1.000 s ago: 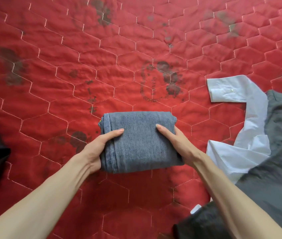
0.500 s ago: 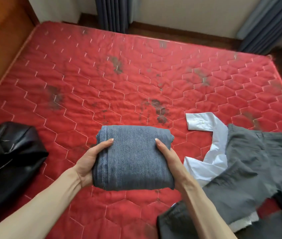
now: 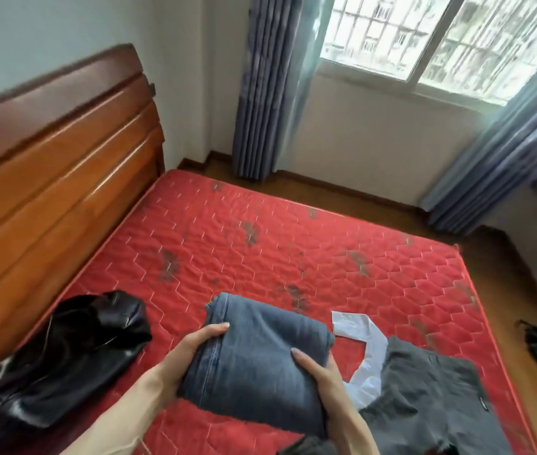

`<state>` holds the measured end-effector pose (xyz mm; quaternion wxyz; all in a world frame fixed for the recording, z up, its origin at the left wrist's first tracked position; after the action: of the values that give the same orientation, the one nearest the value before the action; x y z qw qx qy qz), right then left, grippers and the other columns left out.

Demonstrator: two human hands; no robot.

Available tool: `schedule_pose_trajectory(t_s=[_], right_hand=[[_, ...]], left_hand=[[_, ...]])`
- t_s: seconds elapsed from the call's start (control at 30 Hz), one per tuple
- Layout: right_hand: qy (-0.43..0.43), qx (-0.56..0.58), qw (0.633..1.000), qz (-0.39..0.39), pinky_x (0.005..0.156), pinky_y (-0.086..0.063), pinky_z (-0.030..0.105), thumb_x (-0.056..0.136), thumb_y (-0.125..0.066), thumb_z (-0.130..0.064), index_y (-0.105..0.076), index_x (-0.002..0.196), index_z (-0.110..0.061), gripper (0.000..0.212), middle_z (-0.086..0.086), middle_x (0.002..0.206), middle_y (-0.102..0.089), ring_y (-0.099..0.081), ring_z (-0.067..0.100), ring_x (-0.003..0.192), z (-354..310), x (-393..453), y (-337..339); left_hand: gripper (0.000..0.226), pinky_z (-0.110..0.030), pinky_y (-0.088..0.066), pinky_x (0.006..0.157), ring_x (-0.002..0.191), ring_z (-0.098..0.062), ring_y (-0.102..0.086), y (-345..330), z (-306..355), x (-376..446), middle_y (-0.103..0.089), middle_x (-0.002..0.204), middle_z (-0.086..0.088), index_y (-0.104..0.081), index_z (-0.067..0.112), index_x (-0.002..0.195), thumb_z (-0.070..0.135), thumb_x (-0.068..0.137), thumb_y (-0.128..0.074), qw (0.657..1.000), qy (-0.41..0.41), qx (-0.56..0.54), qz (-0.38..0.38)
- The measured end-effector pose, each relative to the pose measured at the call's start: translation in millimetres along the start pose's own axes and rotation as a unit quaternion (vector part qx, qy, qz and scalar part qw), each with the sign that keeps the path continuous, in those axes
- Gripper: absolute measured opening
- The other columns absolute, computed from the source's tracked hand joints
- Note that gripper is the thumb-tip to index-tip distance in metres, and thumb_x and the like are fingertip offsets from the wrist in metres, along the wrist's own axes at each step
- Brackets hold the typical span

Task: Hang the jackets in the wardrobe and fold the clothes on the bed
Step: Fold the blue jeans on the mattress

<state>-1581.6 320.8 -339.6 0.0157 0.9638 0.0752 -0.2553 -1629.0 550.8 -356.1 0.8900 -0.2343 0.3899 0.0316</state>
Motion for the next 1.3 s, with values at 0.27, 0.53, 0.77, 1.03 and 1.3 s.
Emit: schedule_pose_trajectory(t_s=[0.27,0.53,0.77,1.03,1.3], right_hand=[[0.105,-0.032,0.994,-0.028,0.086,-0.046,0.016,0.096,-0.071,-0.034,-0.029,0.152,-0.049,0.072,-0.025,0.135,-0.049,-0.056,-0.008,0.113,-87,-44,-6],[0.131,-0.081,0.976,-0.152,0.074,-0.05,0.019,0.106,-0.042,-0.054,-0.045,0.143,-0.043,0.039,-0.01,0.132,-0.056,-0.061,0.004,0.108,-114,-60,-52],[0.147,-0.112,0.933,-0.308,0.081,-0.057,0.022,0.106,-0.049,-0.047,-0.053,0.138,-0.043,0.032,-0.008,0.131,-0.064,-0.069,0.001,0.106,-96,-102,-144],[0.145,-0.174,0.859,-0.459,0.105,-0.053,0.041,0.105,-0.048,-0.053,-0.054,0.135,-0.048,0.031,-0.011,0.13,-0.066,-0.066,0.007,0.118,-61,-204,-282],[0.111,-0.237,0.789,-0.556,0.094,-0.057,0.04,0.099,-0.056,-0.059,-0.057,0.133,-0.027,0.047,0.001,0.125,-0.069,-0.069,0.018,0.111,-10,-349,-417]], left_hand=[[0.042,-0.041,-0.061,0.082,0.089,-0.035,-0.076,-38,12,-77,-0.074,0.113,-0.027,-0.08,-0.002,0.106,0.033,0.085,-0.069,0.984,-0.106,-0.145,0.011],[0.043,-0.04,-0.063,0.079,0.096,-0.032,-0.076,-12,-14,-147,-0.074,0.12,-0.023,-0.068,0.003,0.13,0.029,0.095,-0.064,0.941,-0.236,-0.201,0.135],[0.054,-0.052,-0.055,0.101,0.119,-0.034,-0.071,43,-59,-250,-0.073,0.129,-0.014,-0.062,0.019,0.138,0.043,0.091,-0.073,0.9,-0.305,-0.185,0.251],[0.05,-0.056,-0.055,0.101,0.11,-0.035,-0.074,110,-133,-383,-0.076,0.12,-0.014,-0.062,0.021,0.134,0.031,0.086,-0.075,0.808,-0.366,-0.246,0.392],[0.047,-0.055,-0.06,0.09,0.106,-0.034,-0.076,183,-228,-528,-0.078,0.116,-0.011,-0.063,0.028,0.131,0.031,0.086,-0.076,0.699,-0.417,-0.328,0.48]])
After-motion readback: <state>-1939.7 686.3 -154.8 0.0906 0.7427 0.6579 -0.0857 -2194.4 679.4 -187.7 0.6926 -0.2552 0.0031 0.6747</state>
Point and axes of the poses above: each hand's wrist, its own x-axis towards the middle knuckle, its own y-axis out of the back of the hand, z = x × y, the point moved 10 cm from there along x, towards the middle knuckle
